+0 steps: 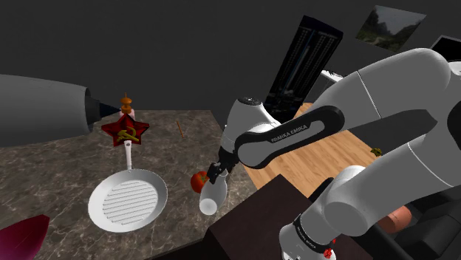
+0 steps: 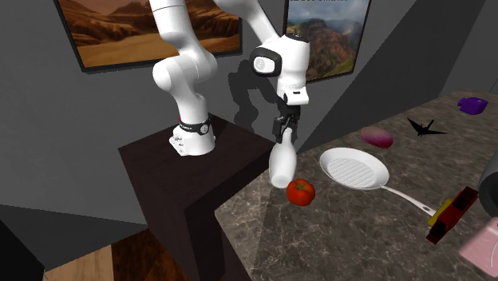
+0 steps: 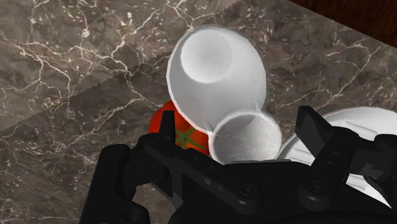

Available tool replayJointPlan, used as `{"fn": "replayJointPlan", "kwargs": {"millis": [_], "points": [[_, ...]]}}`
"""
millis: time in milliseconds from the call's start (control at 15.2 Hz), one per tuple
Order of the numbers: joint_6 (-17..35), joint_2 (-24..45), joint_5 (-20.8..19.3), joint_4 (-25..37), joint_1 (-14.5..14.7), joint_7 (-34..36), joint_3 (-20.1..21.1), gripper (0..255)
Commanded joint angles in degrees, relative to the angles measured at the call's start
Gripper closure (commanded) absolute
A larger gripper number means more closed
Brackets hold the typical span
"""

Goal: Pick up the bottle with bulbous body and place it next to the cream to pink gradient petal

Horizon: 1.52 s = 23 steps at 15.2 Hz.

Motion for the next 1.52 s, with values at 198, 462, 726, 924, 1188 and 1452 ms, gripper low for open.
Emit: {"fn": "replayJointPlan", "kwargs": {"millis": [198, 462, 726, 924, 1188, 1452], "points": [[0.01, 0.01, 0.00, 0.00, 0.00, 0.00, 0.00, 255], [0.01, 0.00, 0.00, -0.01, 0.00, -0.01, 0.00, 255], [0.02, 0.02, 0.00, 0.00, 0.00, 0.00, 0.00, 255], [-2.11, -1.74, 0.31, 0.39, 0.19, -0.24, -0.27, 255], [-6.30, -4.99, 0.69, 1.37, 0.48, -0.57, -0.81, 255], [-10.40, -7.89, 0.83, 2.59, 0.68, -0.76, -1.36, 255]]}}
